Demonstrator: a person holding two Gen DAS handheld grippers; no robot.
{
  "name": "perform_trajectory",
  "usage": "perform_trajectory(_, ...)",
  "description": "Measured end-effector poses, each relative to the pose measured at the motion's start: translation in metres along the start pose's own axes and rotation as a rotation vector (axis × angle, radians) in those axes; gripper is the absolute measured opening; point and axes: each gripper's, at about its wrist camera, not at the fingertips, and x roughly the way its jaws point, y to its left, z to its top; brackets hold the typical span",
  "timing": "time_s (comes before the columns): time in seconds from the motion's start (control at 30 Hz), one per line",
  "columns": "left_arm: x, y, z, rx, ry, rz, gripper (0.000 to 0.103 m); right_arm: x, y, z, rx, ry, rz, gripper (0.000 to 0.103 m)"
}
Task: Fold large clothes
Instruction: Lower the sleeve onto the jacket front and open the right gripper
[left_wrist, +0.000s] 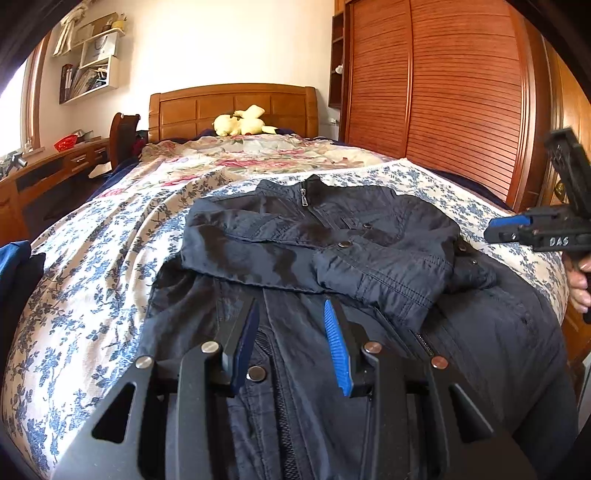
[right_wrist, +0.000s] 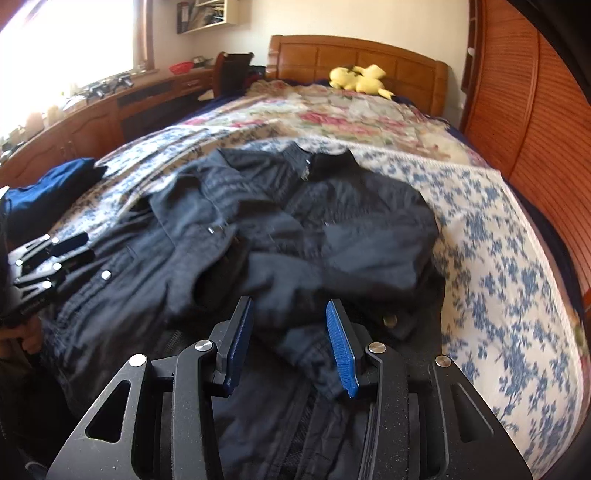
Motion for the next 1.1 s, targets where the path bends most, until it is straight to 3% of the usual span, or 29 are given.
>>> perform_trajectory(0.33,0.016,-0.04,0.003,0.039,0.035,-0.053,0.035,0.045,-0.03,-0.04,0.065,0.042,-0.051,0.048)
perform_trajectory(0.5,0.027,-0.063,0.006,0.075,0.068,-0.066,0.035,0.059,-0.039,-0.048,0.094,0.031,-0.027,0.052)
perform_trajectory(0.67,0.034,-0.09,0.015,0.128,0.094,-0.045,0.035,0.057,-0.041,-0.058,0.095,-0.003,-0.013,0.054)
perform_trajectory(0.73,0.035,-0.095,0.018,0.13,0.104,-0.041,0.035,0.057,-0.042,-0.059,0.09,0.021,-0.049,0.054)
perform_trajectory(0.93,0.036,-0.118,0.034,0.173,0.109,0.014,0.035,0.045,-0.048,-0.064,0.083,-0.001,0.019,0.054)
perform_trajectory(1.1,0.044,-0.142,0.042,0.213,0.136,0.013,0.035,0.034,-0.053,-0.073,0.07,-0.019,0.041,0.054)
